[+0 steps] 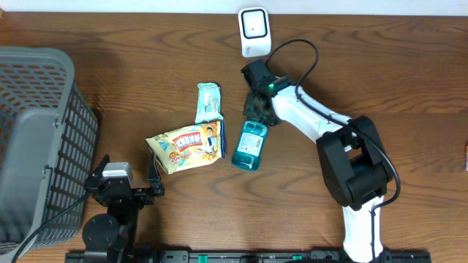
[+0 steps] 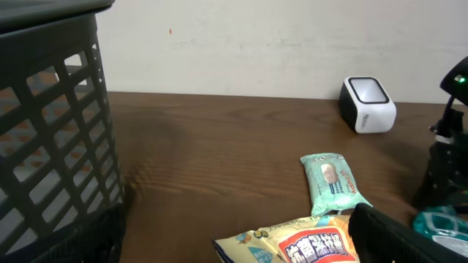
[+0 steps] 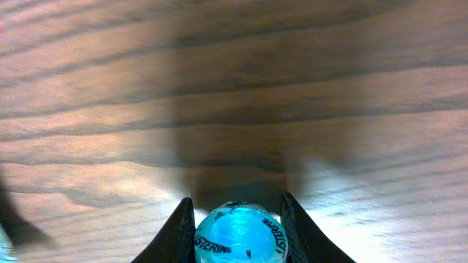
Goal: Scan the item barcode
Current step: 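Tilt the bottle upright on the table and open the right gripper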
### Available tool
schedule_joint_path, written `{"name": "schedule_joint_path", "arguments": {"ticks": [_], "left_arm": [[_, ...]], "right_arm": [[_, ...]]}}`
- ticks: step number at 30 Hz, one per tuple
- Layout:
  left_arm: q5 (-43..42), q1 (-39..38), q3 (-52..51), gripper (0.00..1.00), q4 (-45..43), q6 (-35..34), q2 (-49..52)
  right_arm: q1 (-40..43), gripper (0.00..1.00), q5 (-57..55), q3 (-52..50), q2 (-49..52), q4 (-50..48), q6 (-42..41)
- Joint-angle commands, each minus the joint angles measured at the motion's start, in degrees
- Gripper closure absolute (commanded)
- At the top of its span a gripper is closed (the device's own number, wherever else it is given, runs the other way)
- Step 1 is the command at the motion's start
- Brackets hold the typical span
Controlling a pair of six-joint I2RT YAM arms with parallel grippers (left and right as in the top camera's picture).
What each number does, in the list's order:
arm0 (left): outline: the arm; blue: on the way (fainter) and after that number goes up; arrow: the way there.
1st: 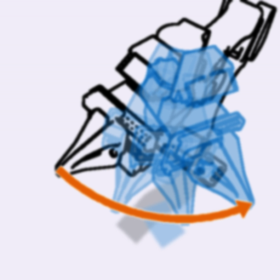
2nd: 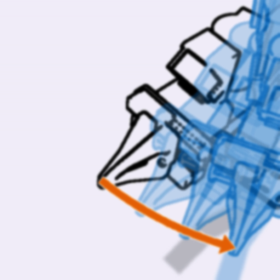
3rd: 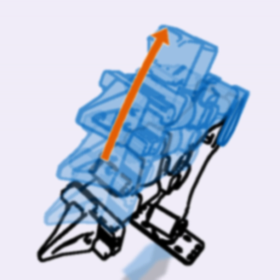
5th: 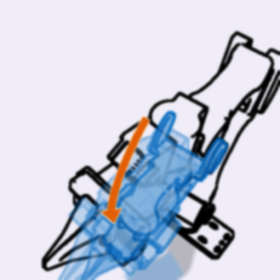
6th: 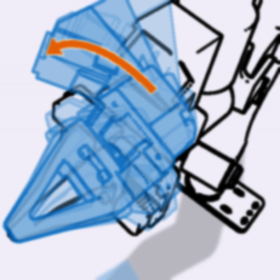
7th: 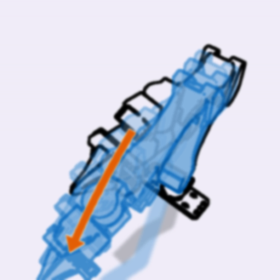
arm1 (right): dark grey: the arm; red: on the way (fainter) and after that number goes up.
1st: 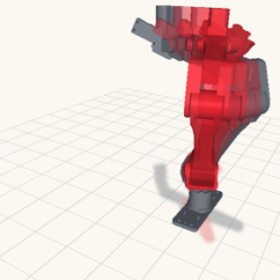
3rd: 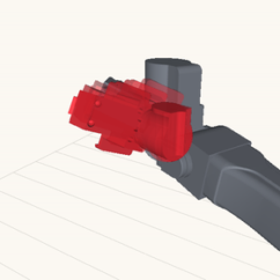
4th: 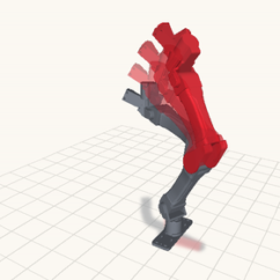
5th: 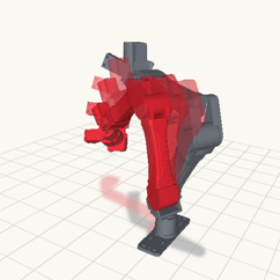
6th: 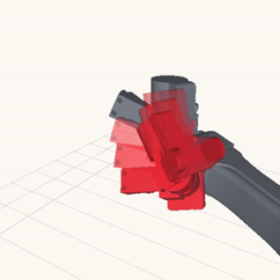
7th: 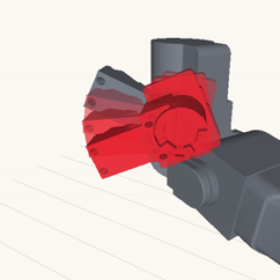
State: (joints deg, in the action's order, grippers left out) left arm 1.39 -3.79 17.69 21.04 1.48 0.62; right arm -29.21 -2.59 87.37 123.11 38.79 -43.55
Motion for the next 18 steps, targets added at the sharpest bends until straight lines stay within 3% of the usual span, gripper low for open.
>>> {"name": "schedule_joint_path", "arguments": {"ticks": [1, 11, 18], "left_arm": [[-0.79, 0.24, -0.02, 0.02, -0.07, -0.28, -0.33], [-0.79, 0.24, -0.02, 0.02, -0.07, -0.28, -0.33], [-0.79, 0.24, -0.02, 0.02, -0.07, -0.28, -0.33]], "right_arm": [[1.7, 0.93, 0.02, -0.37, -1.27, 2.32, 4.37], [1.9, 0.97, -10.6, -0.04, -17.35, 9.27, 5.92], [0.02, 0.99, -12.72, -0.04, -22.62, 11.61, 5.92]]}}
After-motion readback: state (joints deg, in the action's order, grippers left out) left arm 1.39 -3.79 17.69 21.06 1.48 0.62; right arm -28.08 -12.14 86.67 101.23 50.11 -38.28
